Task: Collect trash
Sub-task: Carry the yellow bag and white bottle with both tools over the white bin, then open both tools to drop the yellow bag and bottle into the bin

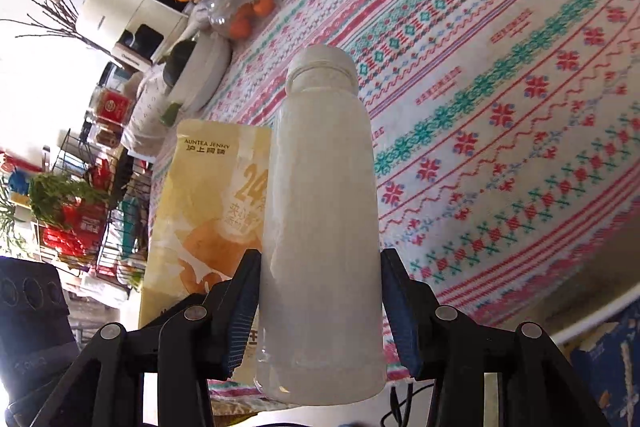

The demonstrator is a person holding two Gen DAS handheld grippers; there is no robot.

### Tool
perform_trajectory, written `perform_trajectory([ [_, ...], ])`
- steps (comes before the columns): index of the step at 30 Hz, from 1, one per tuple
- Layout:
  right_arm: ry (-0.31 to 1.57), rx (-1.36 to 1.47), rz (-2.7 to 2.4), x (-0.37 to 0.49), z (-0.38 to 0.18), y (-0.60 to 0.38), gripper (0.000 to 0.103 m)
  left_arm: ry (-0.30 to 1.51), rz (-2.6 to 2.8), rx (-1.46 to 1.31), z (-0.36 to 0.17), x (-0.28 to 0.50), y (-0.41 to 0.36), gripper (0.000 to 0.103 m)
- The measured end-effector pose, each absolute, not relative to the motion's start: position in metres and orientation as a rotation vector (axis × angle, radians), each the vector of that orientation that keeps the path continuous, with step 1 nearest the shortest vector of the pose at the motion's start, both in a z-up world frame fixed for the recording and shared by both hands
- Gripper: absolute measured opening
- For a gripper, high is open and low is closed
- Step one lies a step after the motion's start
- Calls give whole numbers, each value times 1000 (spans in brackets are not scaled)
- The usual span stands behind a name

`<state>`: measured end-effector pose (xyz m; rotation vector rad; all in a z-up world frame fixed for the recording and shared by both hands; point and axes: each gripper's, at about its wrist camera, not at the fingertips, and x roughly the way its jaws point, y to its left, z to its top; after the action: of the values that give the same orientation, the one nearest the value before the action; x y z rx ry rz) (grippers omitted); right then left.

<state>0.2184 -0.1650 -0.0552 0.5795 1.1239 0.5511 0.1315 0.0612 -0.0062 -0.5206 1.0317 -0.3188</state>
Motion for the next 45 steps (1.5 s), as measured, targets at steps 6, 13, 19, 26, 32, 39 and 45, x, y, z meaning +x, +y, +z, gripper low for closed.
perform_trajectory([
  [6,1054,570,444,167,-34,-224,51,1076,-446,-457,-7,115,1,1],
  [13,1085,531,253,108,-58,-279,52,1190,-553,-397,-40,87,-66,1],
  [19,1153,391,124,83,-79,-293,52,1298,-554,-360,-80,73,-97,1],
  [26,1215,312,17,86,-93,-302,55,1299,-520,-353,-91,74,-102,1],
  [32,1192,339,68,87,-84,-297,55,1310,-500,-382,-105,71,-98,1],
  [39,1175,404,87,91,-81,-299,55,1351,-523,-405,-114,77,-108,9],
  [45,1155,449,91,92,-77,-301,55,1342,-479,-407,-107,80,-99,31],
])
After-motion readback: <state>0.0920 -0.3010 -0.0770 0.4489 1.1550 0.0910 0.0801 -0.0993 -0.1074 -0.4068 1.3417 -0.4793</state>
